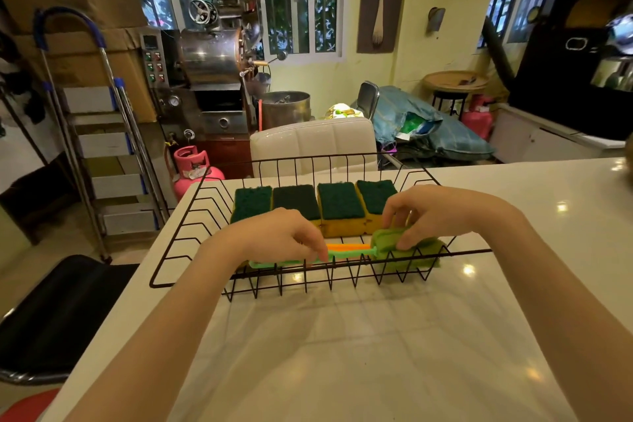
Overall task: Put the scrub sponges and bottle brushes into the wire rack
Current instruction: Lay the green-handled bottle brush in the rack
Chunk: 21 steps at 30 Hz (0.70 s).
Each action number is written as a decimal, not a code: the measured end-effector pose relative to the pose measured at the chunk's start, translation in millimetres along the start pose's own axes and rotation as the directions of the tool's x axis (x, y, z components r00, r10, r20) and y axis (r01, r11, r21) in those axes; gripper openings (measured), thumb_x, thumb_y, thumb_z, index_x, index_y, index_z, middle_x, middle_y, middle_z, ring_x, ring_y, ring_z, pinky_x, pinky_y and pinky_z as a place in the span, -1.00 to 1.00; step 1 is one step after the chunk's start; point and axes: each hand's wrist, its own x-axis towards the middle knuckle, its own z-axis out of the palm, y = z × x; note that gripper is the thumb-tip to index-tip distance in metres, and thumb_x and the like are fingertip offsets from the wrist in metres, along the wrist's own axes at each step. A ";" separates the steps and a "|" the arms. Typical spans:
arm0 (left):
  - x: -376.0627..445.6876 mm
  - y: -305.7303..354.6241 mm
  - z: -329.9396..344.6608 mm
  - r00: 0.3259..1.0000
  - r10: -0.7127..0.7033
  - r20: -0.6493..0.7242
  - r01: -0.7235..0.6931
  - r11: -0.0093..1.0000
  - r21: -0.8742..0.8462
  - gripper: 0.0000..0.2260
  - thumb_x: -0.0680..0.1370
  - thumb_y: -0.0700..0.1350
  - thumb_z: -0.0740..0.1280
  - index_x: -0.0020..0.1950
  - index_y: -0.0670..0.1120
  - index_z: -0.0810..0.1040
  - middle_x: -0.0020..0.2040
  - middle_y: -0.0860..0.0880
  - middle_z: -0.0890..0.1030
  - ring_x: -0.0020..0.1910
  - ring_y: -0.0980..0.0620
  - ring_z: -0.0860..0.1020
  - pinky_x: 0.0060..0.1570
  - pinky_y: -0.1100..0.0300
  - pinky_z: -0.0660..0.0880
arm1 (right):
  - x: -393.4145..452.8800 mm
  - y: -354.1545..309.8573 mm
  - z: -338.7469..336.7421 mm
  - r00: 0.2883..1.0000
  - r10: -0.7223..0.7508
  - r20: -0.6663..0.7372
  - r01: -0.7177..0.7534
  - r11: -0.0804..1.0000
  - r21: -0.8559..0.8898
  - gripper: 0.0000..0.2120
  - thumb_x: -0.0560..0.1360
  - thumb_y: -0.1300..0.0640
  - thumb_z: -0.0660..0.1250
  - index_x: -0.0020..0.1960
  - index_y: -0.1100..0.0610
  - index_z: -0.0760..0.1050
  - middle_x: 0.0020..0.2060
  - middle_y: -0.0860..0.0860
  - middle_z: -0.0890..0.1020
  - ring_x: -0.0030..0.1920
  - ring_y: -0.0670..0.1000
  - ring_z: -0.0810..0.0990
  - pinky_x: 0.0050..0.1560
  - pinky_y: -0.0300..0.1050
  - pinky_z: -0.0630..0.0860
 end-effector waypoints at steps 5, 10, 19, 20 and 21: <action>1.5 1.6 4.8 0.978 -0.170 0.118 0.175 0.984 -0.037 -0.61 0.54 0.16 0.07 0.07 -0.01 0.60 0.03 -0.03 0.56 0.02 0.01 0.48 0.15 0.10 0.39 | 4.5 -4.4 6.4 0.999 0.000 0.037 0.002 0.999 -0.046 -0.77 0.38 0.07 0.42 0.00 -0.06 0.45 -0.02 -0.04 0.53 -0.03 -0.02 0.50 -0.22 -0.28 0.36; 3.2 4.5 6.0 0.968 -0.219 0.119 0.223 0.975 -0.020 -0.51 0.55 0.18 -0.03 0.17 -0.04 0.56 0.27 -0.07 0.48 0.22 -0.04 0.43 0.25 0.13 0.26 | 9.1 -1.9 8.9 0.999 0.016 0.045 -0.015 0.999 -0.031 -0.76 0.39 0.06 0.40 0.03 -0.03 0.46 -0.02 -0.04 0.53 -0.01 -0.01 0.50 -0.19 -0.30 0.38; 0.2 8.0 5.5 0.969 -0.218 0.119 0.218 0.976 0.013 -0.52 0.55 0.17 -0.05 0.20 -0.06 0.51 0.27 -0.05 0.45 0.24 -0.03 0.39 0.26 0.13 0.23 | 3.3 -4.9 4.4 0.989 0.084 0.124 -0.074 0.994 -0.083 -0.68 0.47 0.00 0.29 0.20 -0.01 0.40 0.12 -0.01 0.51 0.09 0.01 0.47 0.07 -0.12 0.39; -0.5 7.3 4.6 0.974 -0.197 0.108 0.198 0.980 0.003 -0.53 0.56 0.16 -0.04 0.15 -0.06 0.53 0.23 -0.04 0.48 0.21 -0.01 0.41 0.26 0.12 0.24 | -0.1 -5.1 0.5 0.992 0.072 0.106 -0.064 0.995 -0.073 -0.68 0.47 -0.01 0.28 0.22 -0.03 0.40 0.16 -0.01 0.50 0.14 0.01 0.47 0.13 -0.10 0.40; -2.3 7.4 2.9 0.981 -0.179 0.074 0.183 0.982 -0.048 -0.54 0.56 0.15 -0.03 0.10 -0.07 0.55 0.18 -0.03 0.51 0.16 0.01 0.44 0.26 0.12 0.27 | -5.6 -5.2 -3.6 0.999 0.041 0.033 -0.040 0.999 -0.037 -0.67 0.48 -0.02 0.28 0.23 -0.04 0.39 0.19 -0.02 0.50 0.17 0.01 0.47 0.18 -0.07 0.40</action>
